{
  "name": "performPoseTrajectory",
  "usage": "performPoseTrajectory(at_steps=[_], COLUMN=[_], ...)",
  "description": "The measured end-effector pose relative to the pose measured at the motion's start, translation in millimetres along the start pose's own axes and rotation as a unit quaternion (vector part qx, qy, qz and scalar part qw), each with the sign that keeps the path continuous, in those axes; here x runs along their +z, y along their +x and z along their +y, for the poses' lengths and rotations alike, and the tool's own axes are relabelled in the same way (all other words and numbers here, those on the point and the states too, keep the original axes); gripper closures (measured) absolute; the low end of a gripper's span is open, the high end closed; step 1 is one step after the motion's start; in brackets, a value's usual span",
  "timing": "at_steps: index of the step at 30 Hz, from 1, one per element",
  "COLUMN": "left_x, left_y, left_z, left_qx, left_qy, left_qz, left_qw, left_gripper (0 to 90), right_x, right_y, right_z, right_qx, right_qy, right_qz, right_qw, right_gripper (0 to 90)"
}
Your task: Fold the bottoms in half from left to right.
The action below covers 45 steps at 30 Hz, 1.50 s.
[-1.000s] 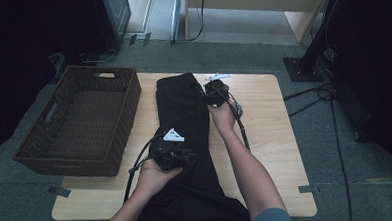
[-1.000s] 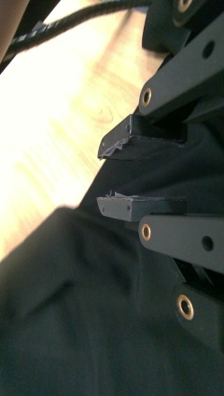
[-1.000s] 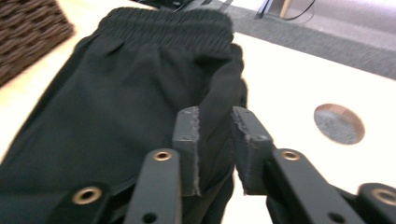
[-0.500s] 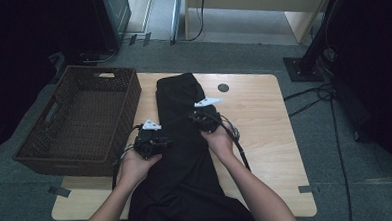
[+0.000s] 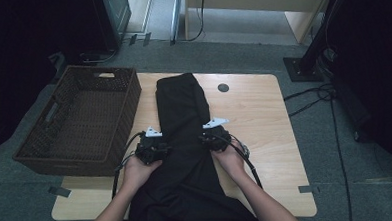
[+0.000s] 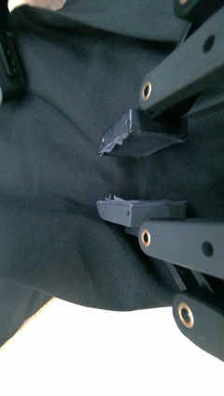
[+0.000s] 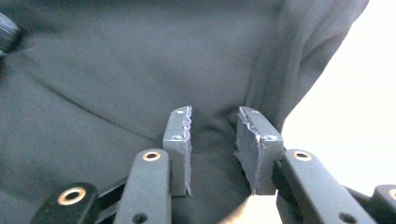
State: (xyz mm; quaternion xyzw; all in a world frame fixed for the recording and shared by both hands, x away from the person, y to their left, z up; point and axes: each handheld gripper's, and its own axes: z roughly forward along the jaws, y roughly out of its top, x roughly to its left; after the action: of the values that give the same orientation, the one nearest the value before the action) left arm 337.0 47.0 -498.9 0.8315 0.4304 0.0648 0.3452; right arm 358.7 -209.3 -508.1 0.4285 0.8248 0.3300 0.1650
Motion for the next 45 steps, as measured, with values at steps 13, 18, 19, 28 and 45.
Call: performPoseTrajectory(at_steps=[13,18,19,28,45], left_x=[2.9,6.2,7.2,25.6,77.4], left_y=[-8.8,-10.1,-8.0,6.1,51.7], left_z=[-2.7,-2.4,-1.8,21.1,104.0], left_qx=[0.017,0.019,0.015,-0.011,-0.033], left_qy=[0.01,-0.003,-0.007,-0.022,-0.004], left_qz=[0.014,0.033,0.033,0.038,0.071], left_qw=[0.9997,0.9993,0.9993,0.999,0.9969], left_gripper=[60.9,64.1,65.8,71.3,73.8], right_x=[-20.3,-13.5,-13.2,-2.2,45.4], right_y=[17.7,27.6,28.0,16.1,-36.8], right_z=[-12.4,-20.3,-20.3,-14.9,36.8], right_qx=[0.011,0.01,0.007,0.018,0.074], right_qy=[-0.028,-0.023,-0.023,-0.043,-0.046], right_qz=[0.033,0.036,0.035,0.009,-0.046], right_qw=[0.999,0.999,0.9991,0.9989,0.9951], right_gripper=[68.8,67.3,67.3,69.2,69.6])
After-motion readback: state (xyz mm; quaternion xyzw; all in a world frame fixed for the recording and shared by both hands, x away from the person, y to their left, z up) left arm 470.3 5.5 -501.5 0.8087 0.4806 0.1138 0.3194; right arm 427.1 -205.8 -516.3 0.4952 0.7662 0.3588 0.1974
